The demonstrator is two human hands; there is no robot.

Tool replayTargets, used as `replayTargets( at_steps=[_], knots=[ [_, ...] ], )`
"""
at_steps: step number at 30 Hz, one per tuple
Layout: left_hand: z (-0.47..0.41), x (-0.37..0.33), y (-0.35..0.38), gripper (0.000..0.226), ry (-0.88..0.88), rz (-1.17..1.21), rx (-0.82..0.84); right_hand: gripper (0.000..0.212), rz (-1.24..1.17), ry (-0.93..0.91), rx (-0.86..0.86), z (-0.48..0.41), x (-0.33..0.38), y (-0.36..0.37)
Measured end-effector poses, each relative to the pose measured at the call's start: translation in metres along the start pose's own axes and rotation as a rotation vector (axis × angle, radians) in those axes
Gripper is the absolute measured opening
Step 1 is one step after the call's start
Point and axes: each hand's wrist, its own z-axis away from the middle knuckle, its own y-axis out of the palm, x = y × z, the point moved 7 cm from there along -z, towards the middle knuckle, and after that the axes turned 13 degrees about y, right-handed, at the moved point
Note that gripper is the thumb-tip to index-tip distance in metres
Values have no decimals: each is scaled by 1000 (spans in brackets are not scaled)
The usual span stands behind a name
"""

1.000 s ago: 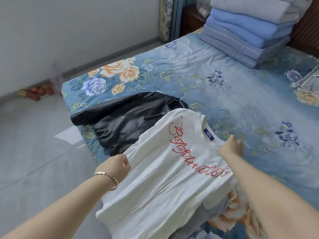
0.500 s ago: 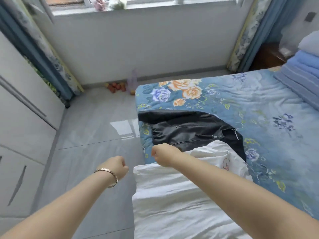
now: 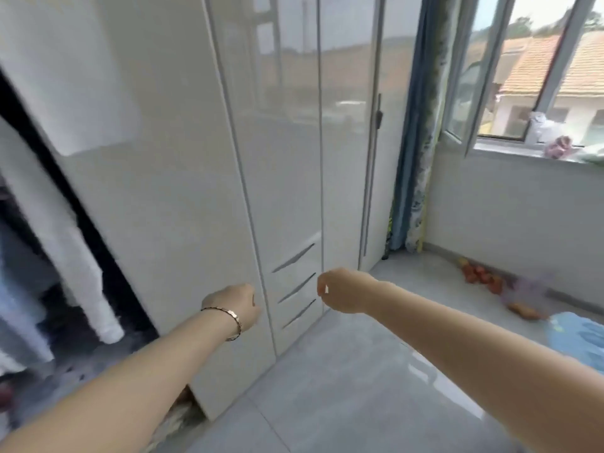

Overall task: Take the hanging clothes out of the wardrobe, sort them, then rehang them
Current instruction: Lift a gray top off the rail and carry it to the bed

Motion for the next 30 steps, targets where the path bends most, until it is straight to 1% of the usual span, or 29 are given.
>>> replayTargets(
  at_steps=[5,8,10,13,15,18,21,24,26,28,30],
  knots=[
    [53,171,-57,27,-277,-1,-101,33,55,-209,-107,-31,172,-58],
    [82,247,-83,24,-412,64,-162,31,22,-271,-138,-48,256,-88],
    [95,286,-102,26,-475,85,-197,31,31,-336,-178,-56,305,-110],
    [104,336,-130,21,-529,73,-264,32,-23,-432,-257,-69,367,-149],
    [106,367,-145,26,-575,68,-302,30,-97,-490,-279,-82,408,-172],
    [103,410,-167,19,-619,31,-334,23,-203,-575,-346,-100,464,-209],
    [91,448,-188,20,-669,-2,-383,27,-255,-654,-434,-119,515,-246],
    [76,483,-200,14,-721,5,-408,11,-298,-726,-450,-142,566,-280],
    [67,503,-205,19,-744,9,-391,6,-336,-752,-465,-155,598,-300],
    [61,524,-208,18,-768,29,-372,16,-292,-738,-515,-170,628,-313],
    [57,542,-208,13,-790,83,-355,21,-237,-678,-612,-186,649,-326]
  ],
)
